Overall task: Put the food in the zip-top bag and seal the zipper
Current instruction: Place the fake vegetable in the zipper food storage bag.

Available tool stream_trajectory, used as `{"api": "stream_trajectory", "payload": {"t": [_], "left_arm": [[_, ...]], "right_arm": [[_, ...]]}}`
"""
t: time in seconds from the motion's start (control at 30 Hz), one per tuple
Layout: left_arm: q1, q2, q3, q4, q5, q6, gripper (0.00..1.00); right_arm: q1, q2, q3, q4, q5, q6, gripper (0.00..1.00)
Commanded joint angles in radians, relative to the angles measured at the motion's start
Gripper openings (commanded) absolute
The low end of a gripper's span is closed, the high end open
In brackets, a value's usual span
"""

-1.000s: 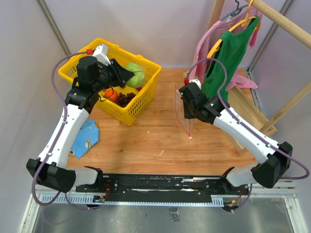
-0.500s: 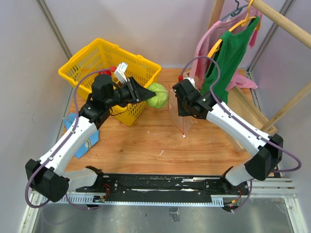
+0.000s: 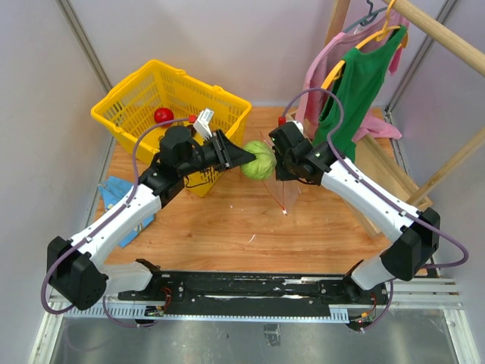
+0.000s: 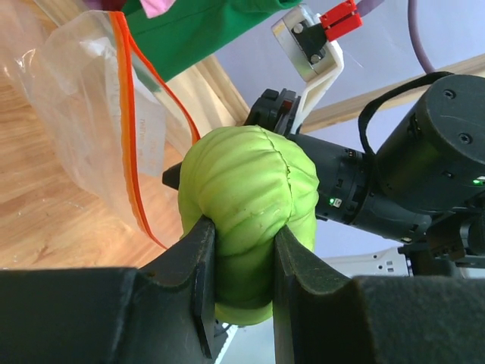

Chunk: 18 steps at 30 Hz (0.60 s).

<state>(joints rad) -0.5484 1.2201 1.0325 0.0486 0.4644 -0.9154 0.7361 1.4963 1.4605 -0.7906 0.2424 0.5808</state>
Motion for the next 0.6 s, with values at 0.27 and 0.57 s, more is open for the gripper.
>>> {"api": "stream_trajectory", "payload": {"t": [0.27,0.57], "left_arm": [[-0.036,0.076,-0.008,-0.200,-0.275,0.049,0.00],[-0.073,0.109,0.071,-0.305,-0.388,0.092,0.00]], "right_arm": [[0.014,-0.084,-0.030,0.195,-0.174,-0.015,0.01],[0.009,-0.087,-0.057,0.246,-0.244,-0.017,0.01]]}}
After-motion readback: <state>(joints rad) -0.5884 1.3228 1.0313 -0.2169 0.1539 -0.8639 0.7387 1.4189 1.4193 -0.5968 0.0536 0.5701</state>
